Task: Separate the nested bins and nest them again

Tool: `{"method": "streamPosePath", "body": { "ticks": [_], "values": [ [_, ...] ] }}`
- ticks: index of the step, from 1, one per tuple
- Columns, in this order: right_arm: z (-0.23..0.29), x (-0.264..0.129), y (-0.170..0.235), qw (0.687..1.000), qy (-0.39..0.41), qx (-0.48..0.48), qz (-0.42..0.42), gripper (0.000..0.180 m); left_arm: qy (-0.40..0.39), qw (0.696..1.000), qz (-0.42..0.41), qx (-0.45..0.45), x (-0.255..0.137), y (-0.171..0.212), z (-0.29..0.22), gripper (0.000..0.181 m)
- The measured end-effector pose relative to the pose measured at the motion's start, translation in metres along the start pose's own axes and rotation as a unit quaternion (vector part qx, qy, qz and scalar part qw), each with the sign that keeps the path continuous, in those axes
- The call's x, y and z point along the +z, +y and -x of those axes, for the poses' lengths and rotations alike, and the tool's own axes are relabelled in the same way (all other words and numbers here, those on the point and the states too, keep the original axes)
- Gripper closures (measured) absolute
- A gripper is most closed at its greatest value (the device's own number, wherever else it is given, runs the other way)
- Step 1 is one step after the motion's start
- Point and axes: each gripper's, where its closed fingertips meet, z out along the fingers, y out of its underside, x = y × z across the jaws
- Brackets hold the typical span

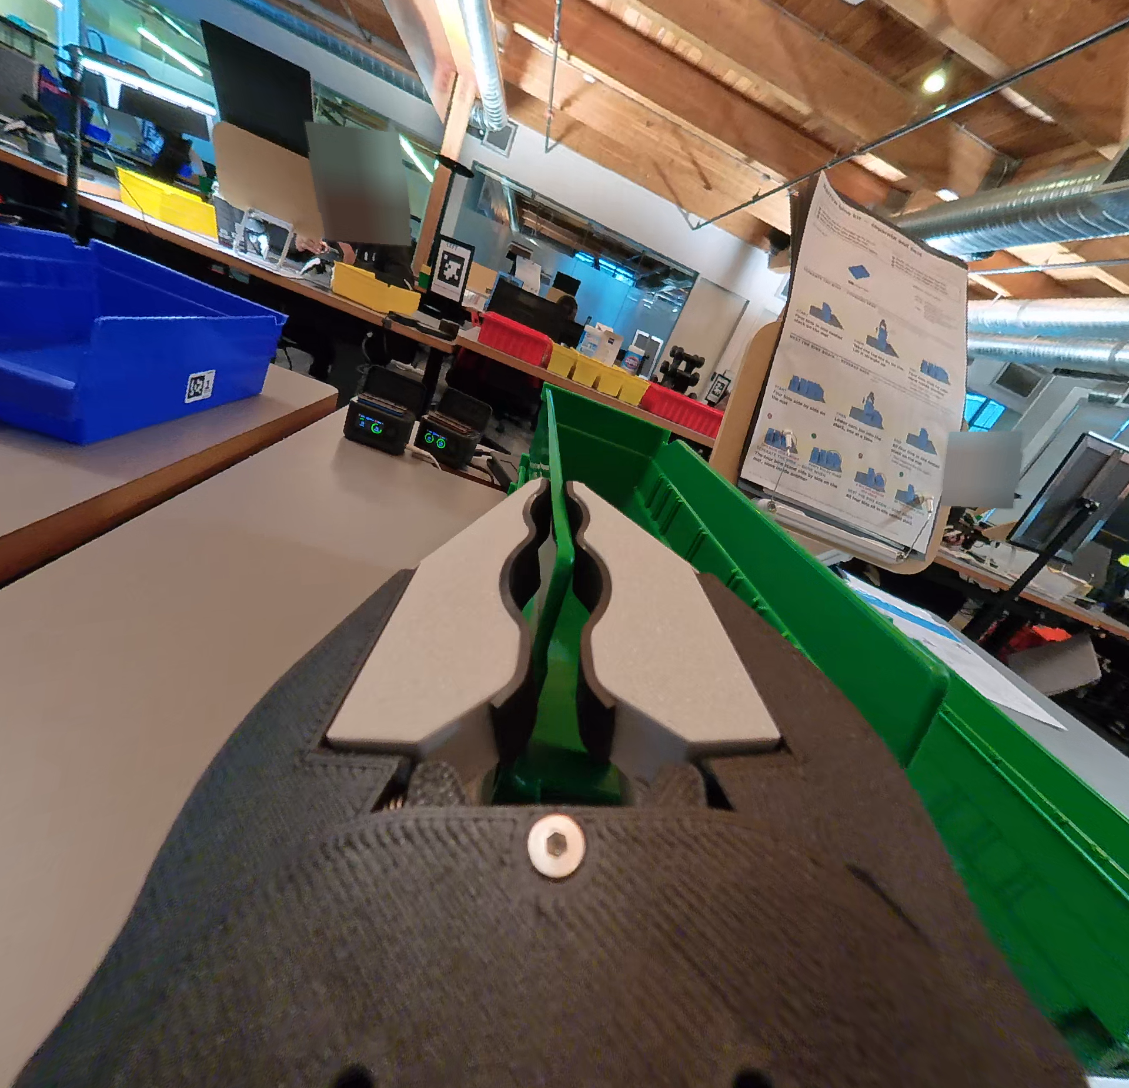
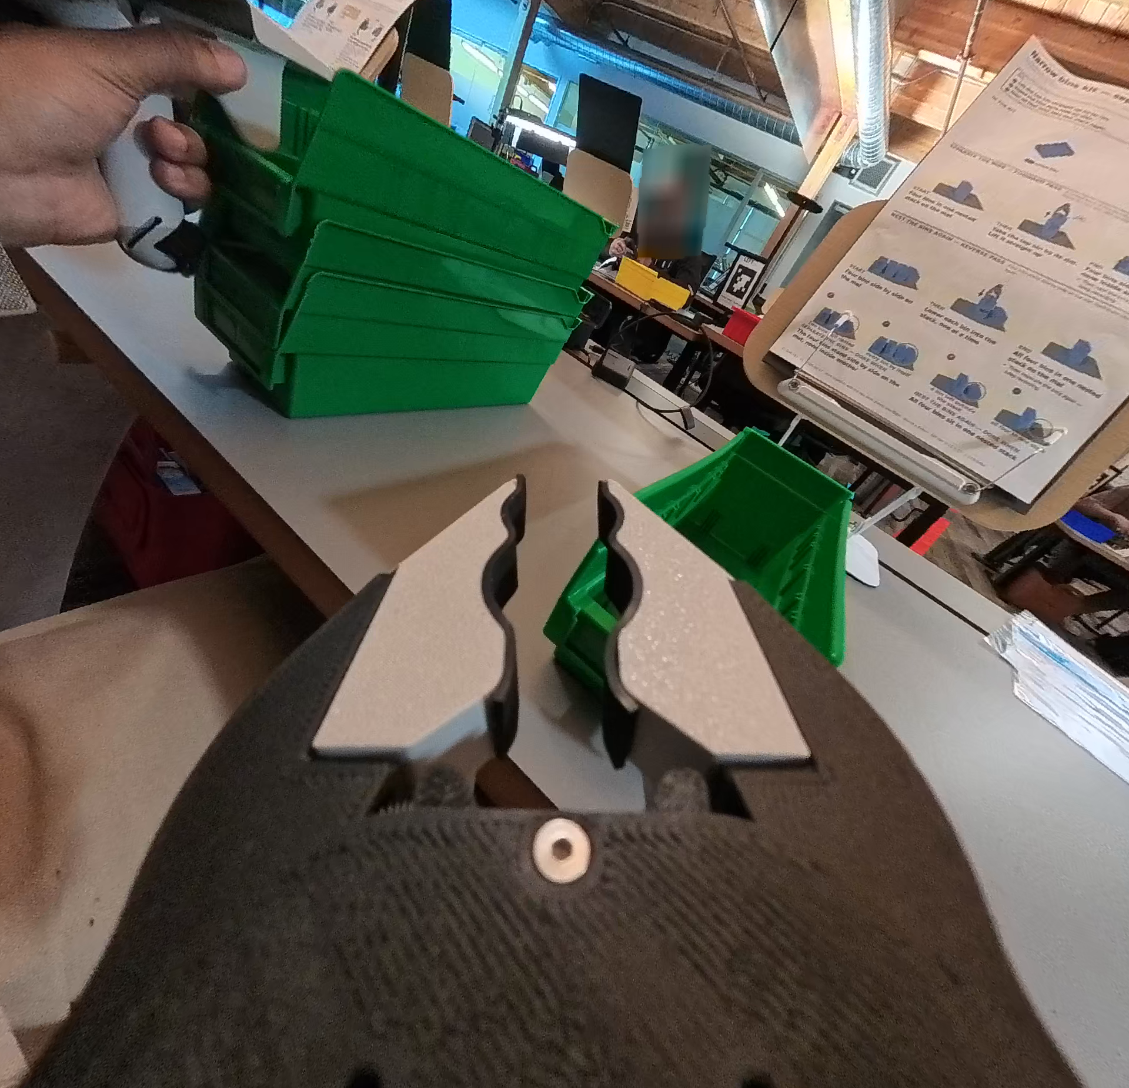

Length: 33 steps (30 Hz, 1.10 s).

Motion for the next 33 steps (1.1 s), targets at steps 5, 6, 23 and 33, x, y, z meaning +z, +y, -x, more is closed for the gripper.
{"method": "streamPosePath", "body": {
  "ticks": [5,6,23,33],
  "values": [
    [0.0,0.0,0.0,1.0,0.0,-0.001,-0.001,0.158,-0.006,1.0,-0.001,0.029,0.0,0.008,0.0,0.181],
    [0.001,0.0,0.0,1.0,0.0,-0.001,-0.001,0.158,-0.007,0.999,-0.003,0.033,0.0,0.008,0.0,0.181],
    [0.004,-0.001,-0.002,1.0,-0.003,-0.005,-0.002,0.159,-0.012,0.998,0.015,0.06,0.002,0.018,0.002,0.181],
    [0.004,-0.001,-0.002,1.0,-0.003,-0.009,-0.002,0.159,-0.019,0.997,0.018,0.067,0.0,0.023,0.003,0.179]
  ]
}}
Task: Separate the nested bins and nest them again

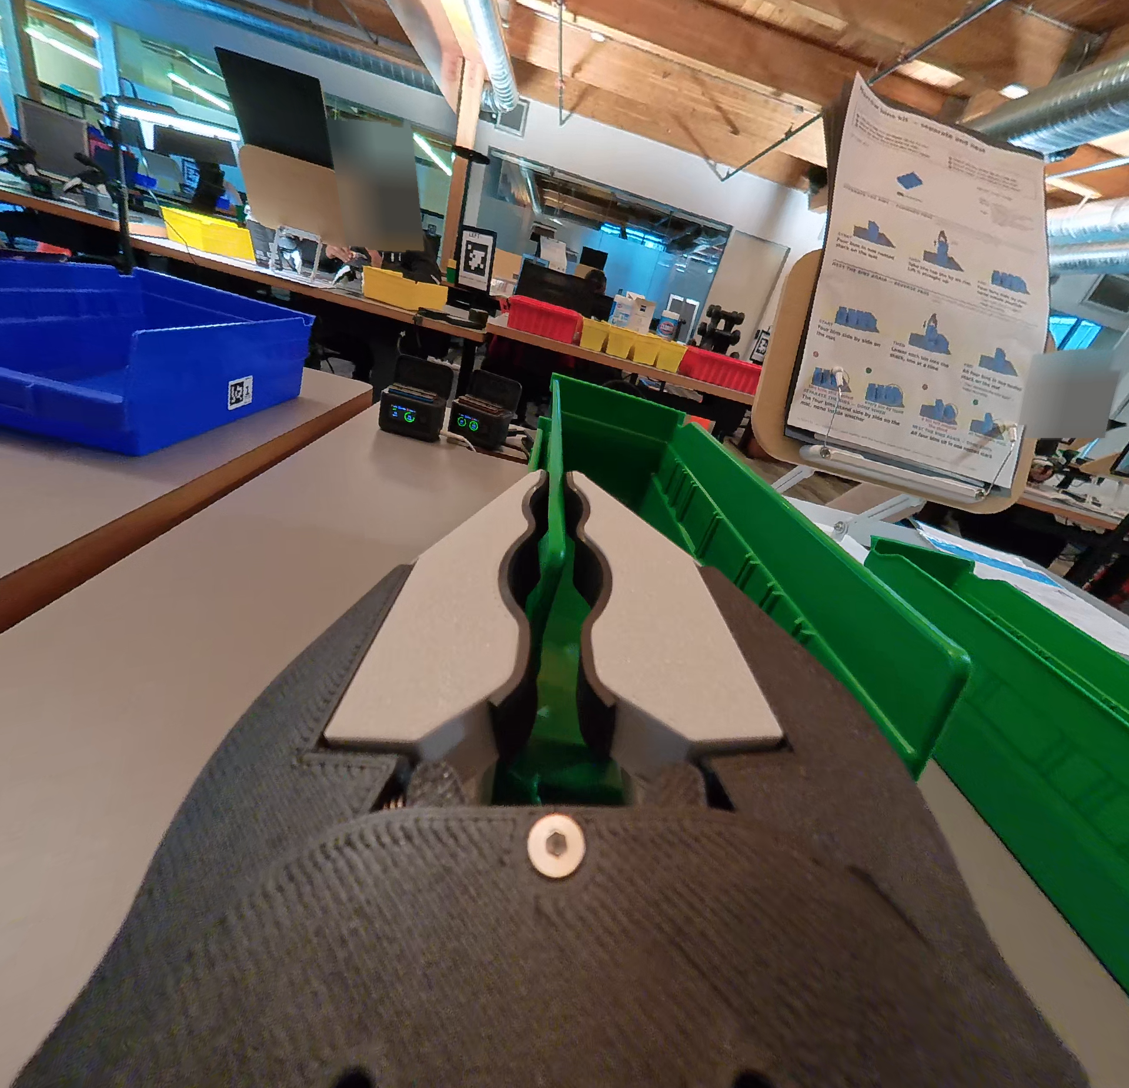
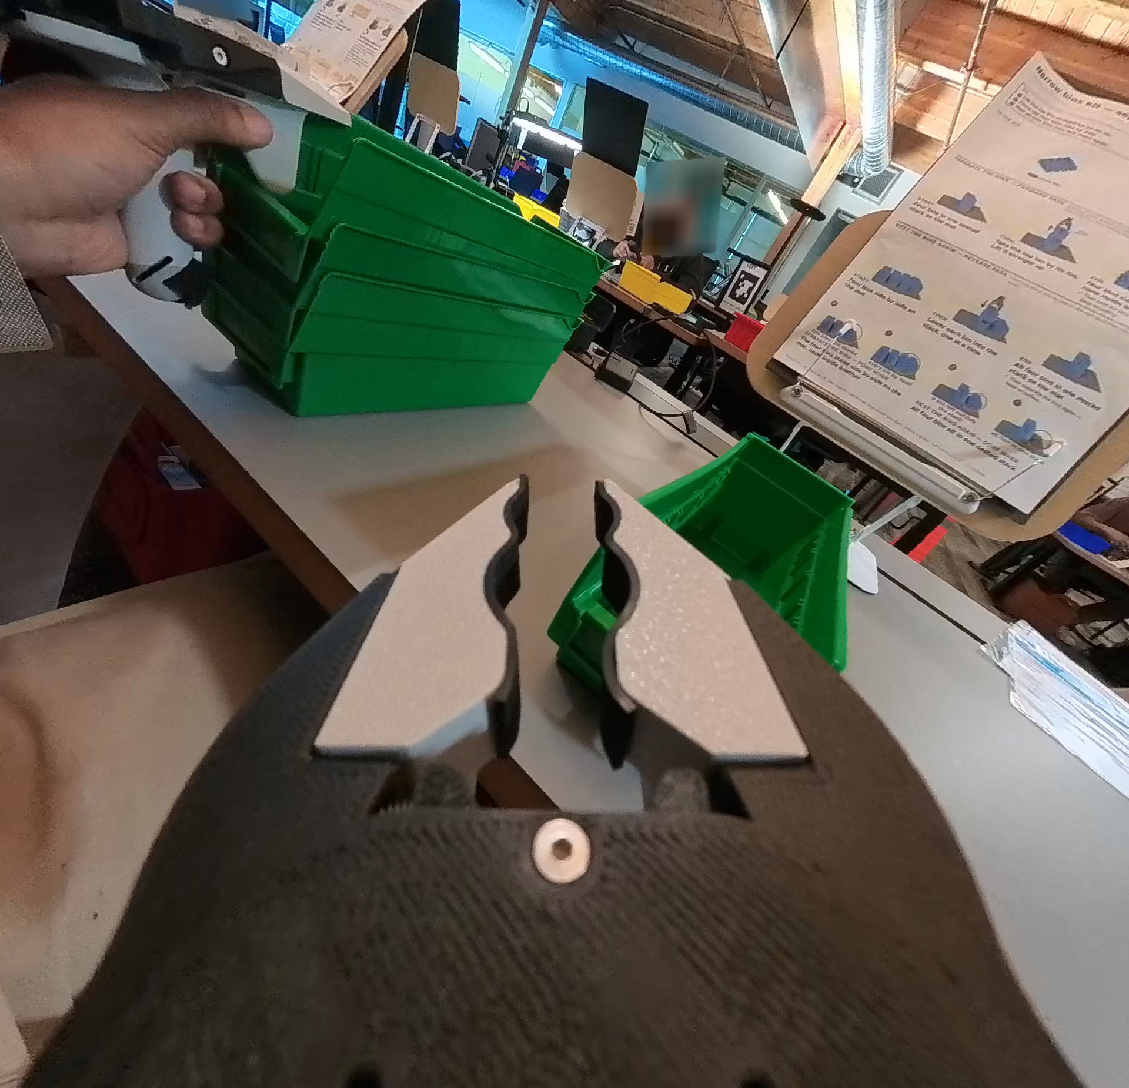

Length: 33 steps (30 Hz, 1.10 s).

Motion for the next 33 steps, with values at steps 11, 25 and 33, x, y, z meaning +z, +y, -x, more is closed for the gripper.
{"method": "streamPosePath", "body": {
  "ticks": [11,25,33],
  "values": [
    [-0.003,0.001,0.003,1.0,0.0,-0.001,0.002,0.16,0.06,0.995,0.055,-0.049,-0.005,-0.005,-0.013,0.144],
    [-0.003,0.001,0.003,1.0,-0.001,-0.001,0.003,0.16,0.109,0.986,0.015,-0.127,-0.019,-0.053,-0.008,0.124],
    [-0.001,0.0,0.002,1.0,0.0,-0.004,0.003,0.16,0.045,0.995,0.087,-0.007,-0.018,-0.009,0.02,0.133]
  ]
}}
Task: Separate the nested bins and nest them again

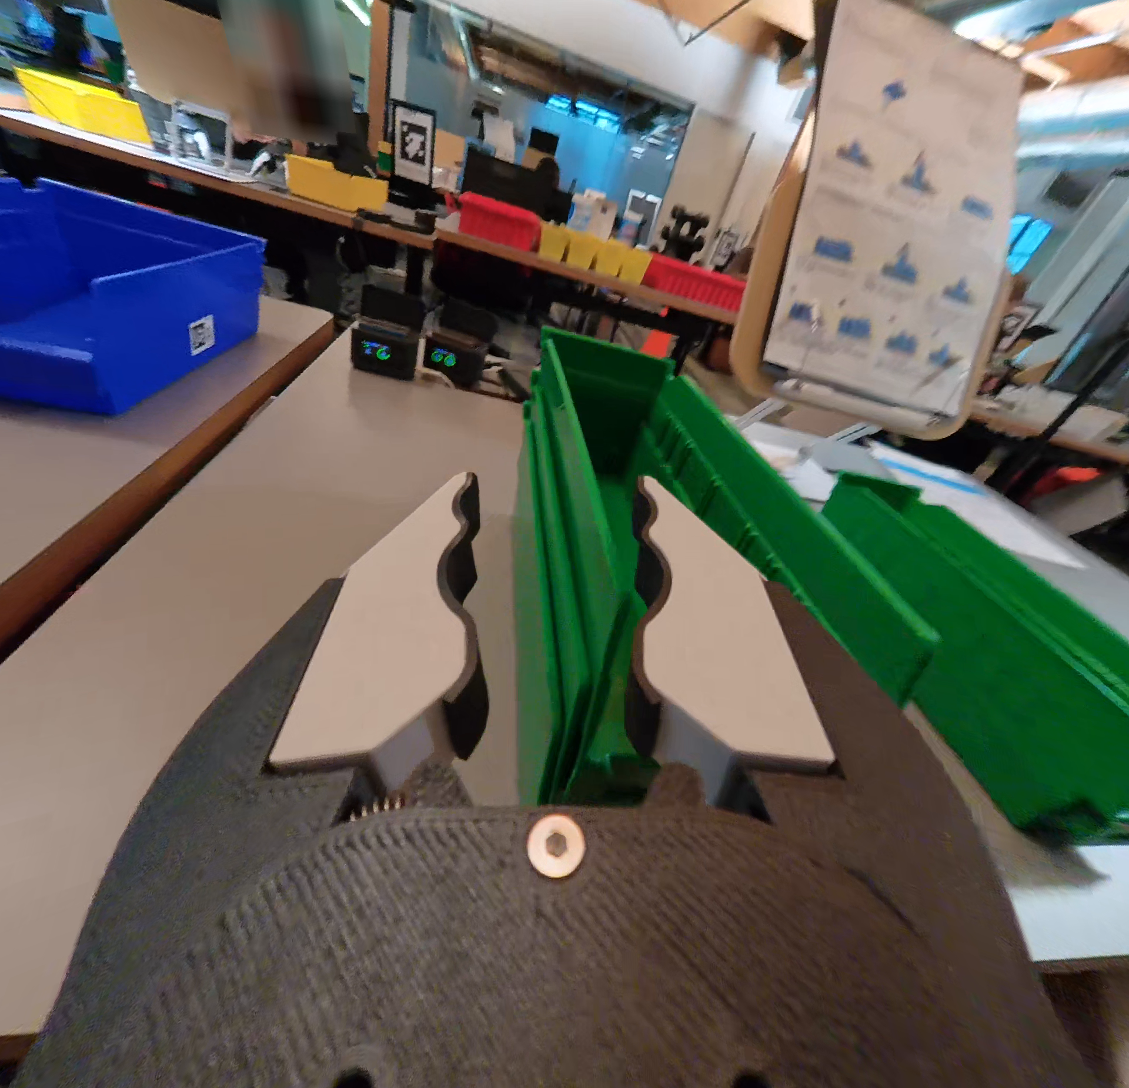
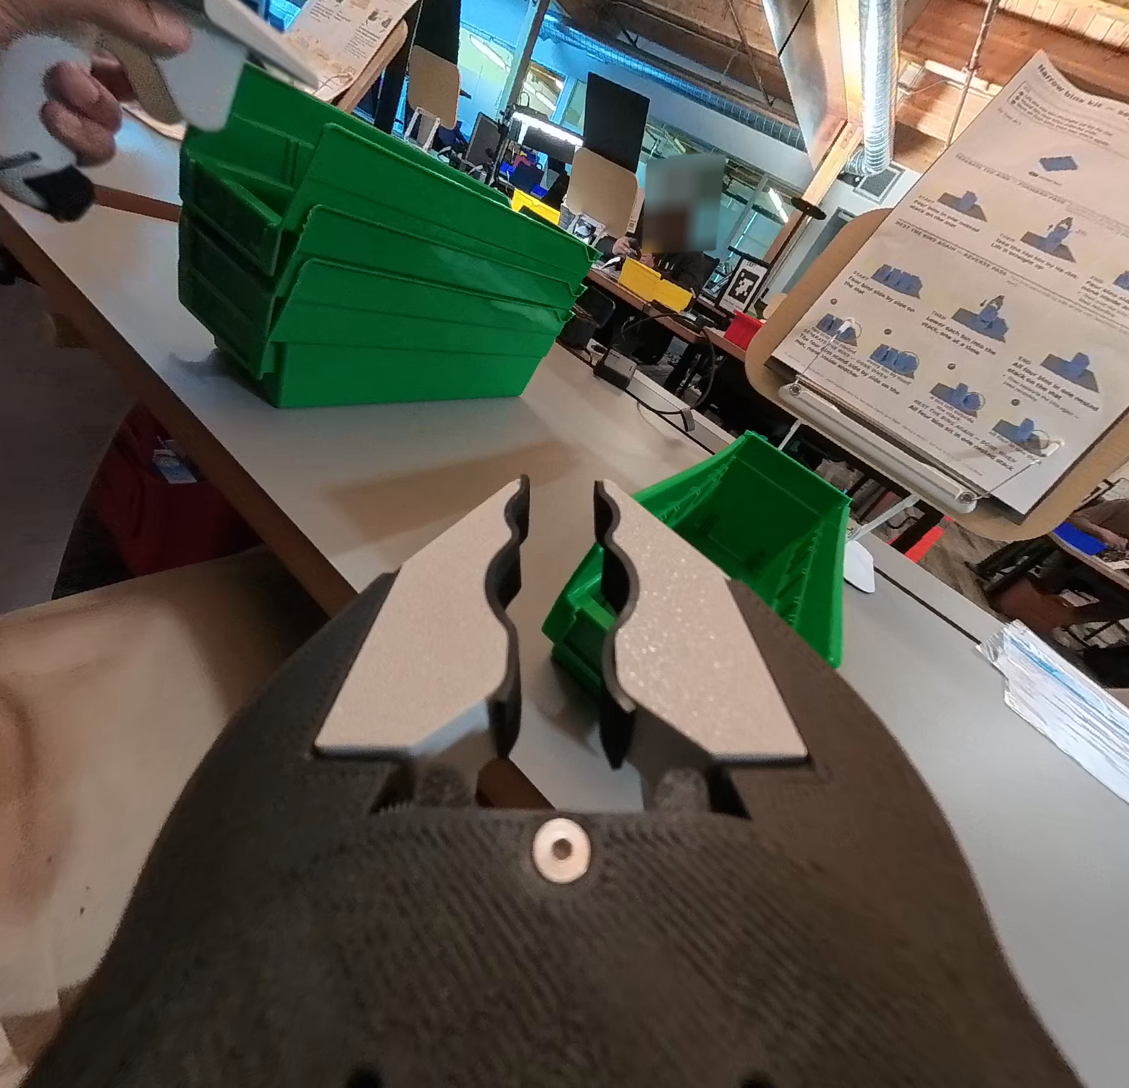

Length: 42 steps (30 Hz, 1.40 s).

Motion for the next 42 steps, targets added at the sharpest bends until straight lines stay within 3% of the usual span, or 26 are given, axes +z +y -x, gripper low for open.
{"method": "streamPosePath", "body": {
  "ticks": [6,16,20,24,28,33,37,42],
  "values": [
    [0.0,0.0,0.001,1.0,0.0,-0.001,0.001,0.16,-0.012,1.0,-0.006,0.024,0.002,0.006,0.001,0.141],
    [0.0,0.001,0.002,1.0,-0.002,-0.001,0.003,0.16,-0.036,0.997,-0.029,0.055,-0.007,-0.015,-0.006,0.147],
    [-0.001,0.001,0.003,1.0,-0.001,-0.002,0.003,0.16,0.047,0.992,0.04,0.113,-0.01,-0.01,-0.046,0.18],
    [-0.001,0.001,0.004,1.0,-0.002,-0.001,0.005,0.16,0.138,0.954,0.206,0.167,-0.02,0.025,-0.085,0.162],
    [-0.001,0.0,0.003,1.0,-0.002,0.002,0.002,0.16,0.137,0.943,0.213,0.214,-0.023,0.031,-0.09,0.15],
    [-0.001,0.0,0.003,1.0,-0.001,0.001,0.003,0.16,0.144,0.933,0.256,0.208,-0.025,0.047,-0.082,0.138],
    [-0.002,0.001,0.002,1.0,0.0,0.002,0.0,0.16,0.197,0.915,0.303,0.177,-0.046,0.051,-0.09,0.137],
    [-0.002,0.001,0.002,1.0,-0.001,0.006,-0.001,0.16,0.163,0.89,0.347,0.246,-0.044,0.078,-0.073,0.131]
  ]
}}
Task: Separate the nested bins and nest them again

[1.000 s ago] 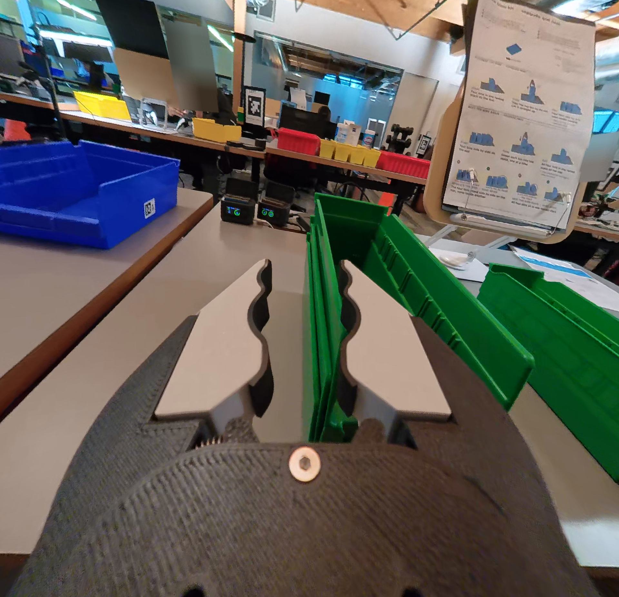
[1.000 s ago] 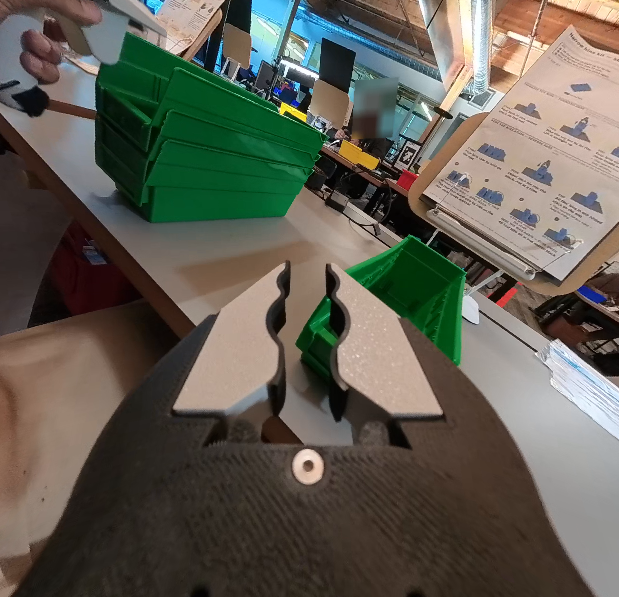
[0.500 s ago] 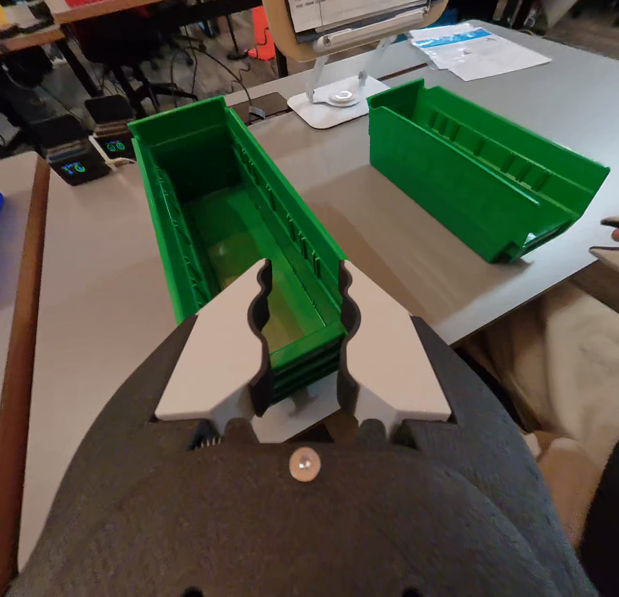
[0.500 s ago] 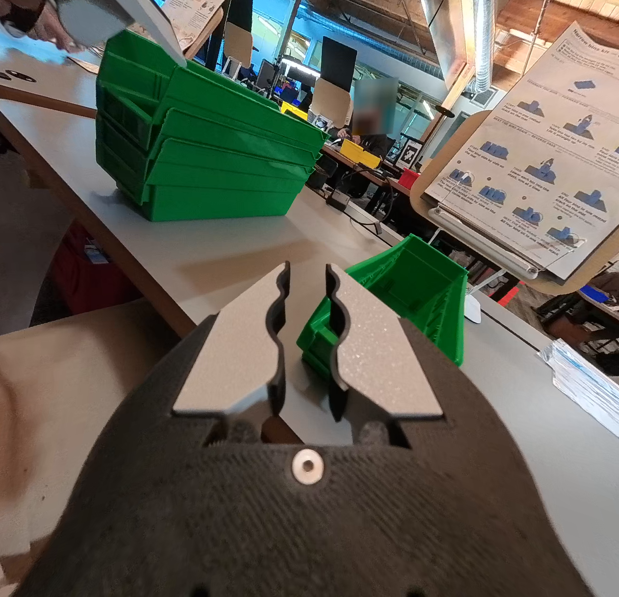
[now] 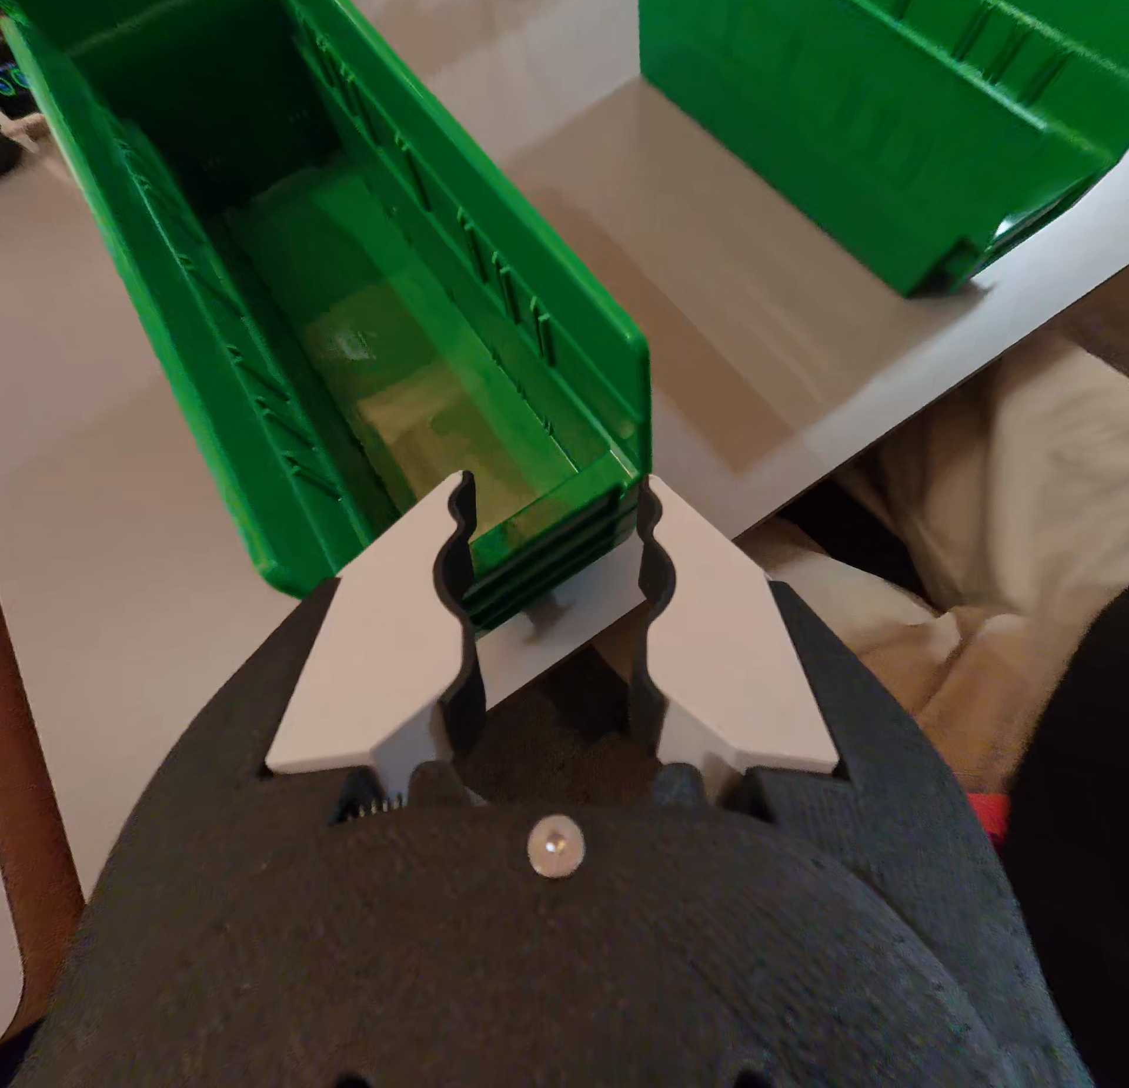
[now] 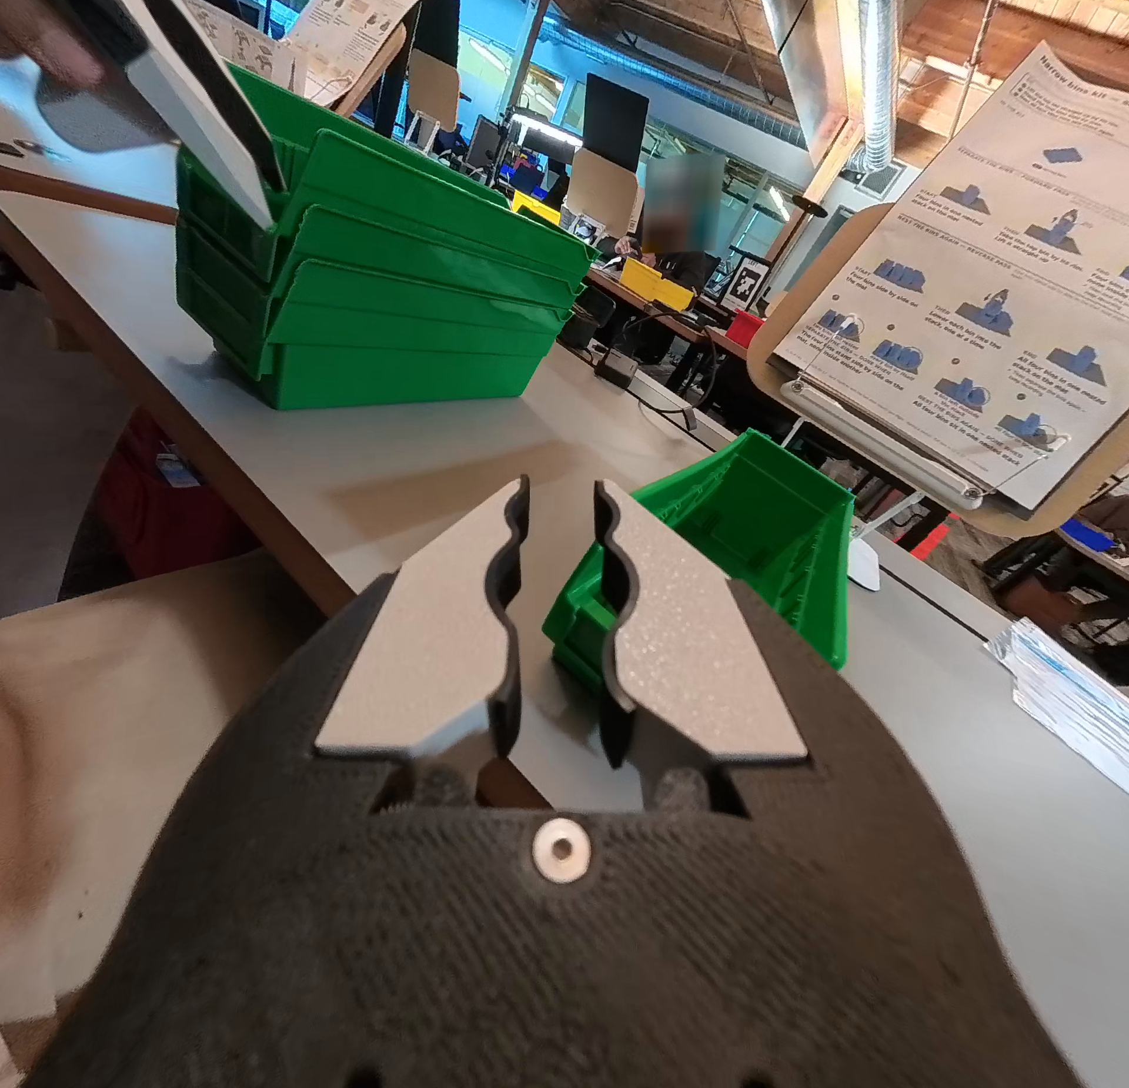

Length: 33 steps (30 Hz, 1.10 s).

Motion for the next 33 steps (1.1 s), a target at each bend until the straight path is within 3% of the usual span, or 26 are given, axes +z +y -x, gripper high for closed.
{"method": "streamPosePath", "body": {
  "ticks": [10,33],
  "values": [
    [-0.002,0.0,0.002,1.0,0.0,-0.001,0.002,0.16,0.016,1.0,-0.007,-0.02,0.019,-0.003,-0.006,0.137],
    [-0.002,0.001,0.003,1.0,-0.002,0.0,0.004,0.16,0.004,1.0,0.024,-0.013,0.023,0.008,-0.004,0.137]
  ]
}}
